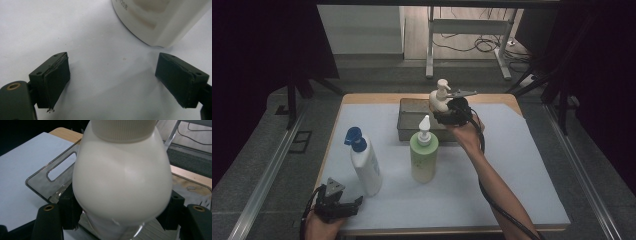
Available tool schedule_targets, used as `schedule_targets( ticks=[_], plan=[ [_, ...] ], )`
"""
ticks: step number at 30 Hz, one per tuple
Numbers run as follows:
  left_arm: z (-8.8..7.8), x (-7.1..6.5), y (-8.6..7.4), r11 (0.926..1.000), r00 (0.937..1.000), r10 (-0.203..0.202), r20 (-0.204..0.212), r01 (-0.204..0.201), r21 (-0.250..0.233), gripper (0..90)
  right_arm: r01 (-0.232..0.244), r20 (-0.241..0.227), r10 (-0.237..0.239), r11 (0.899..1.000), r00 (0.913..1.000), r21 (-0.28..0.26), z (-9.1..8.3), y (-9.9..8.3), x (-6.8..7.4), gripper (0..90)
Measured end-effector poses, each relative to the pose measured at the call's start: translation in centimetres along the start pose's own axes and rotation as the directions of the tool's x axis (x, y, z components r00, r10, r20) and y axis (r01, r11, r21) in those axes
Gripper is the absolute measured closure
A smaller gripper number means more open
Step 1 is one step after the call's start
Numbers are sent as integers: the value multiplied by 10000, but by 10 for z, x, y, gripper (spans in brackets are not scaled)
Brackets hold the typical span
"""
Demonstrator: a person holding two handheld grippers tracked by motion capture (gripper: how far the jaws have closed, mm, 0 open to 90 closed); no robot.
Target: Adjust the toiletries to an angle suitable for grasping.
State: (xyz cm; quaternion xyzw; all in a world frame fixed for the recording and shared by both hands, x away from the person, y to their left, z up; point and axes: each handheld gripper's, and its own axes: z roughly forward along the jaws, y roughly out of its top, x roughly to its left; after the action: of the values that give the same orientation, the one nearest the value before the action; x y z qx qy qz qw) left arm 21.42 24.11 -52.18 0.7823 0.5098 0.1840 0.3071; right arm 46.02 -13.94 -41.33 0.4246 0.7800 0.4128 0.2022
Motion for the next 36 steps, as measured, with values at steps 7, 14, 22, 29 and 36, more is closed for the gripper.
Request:
schedule_targets(
  ticks=[7,14,22,29,36],
  plan=[
    [0,0,0,10000,10000,1,-6,-1,1,120,255,-134,-255,9997,9996,28,-11,-8,-3,354],
    [0,0,0,10000,10000,3,-9,-3,3,120,465,-89,-464,9989,9989,101,-19,-16,-3,379],
    [0,0,0,10000,10000,3,-17,-3,3,120,334,-216,-332,9994,9992,97,-31,-27,-11,458],
    [0,0,0,10000,10000,2,-18,-2,5,120,349,12,-349,9989,9994,310,-37,-35,-20,608],
    [0,0,0,10000,10000,1,-18,-1,4,120,54,303,-66,9991,9995,414,-29,-34,-29,803]
  ],
)
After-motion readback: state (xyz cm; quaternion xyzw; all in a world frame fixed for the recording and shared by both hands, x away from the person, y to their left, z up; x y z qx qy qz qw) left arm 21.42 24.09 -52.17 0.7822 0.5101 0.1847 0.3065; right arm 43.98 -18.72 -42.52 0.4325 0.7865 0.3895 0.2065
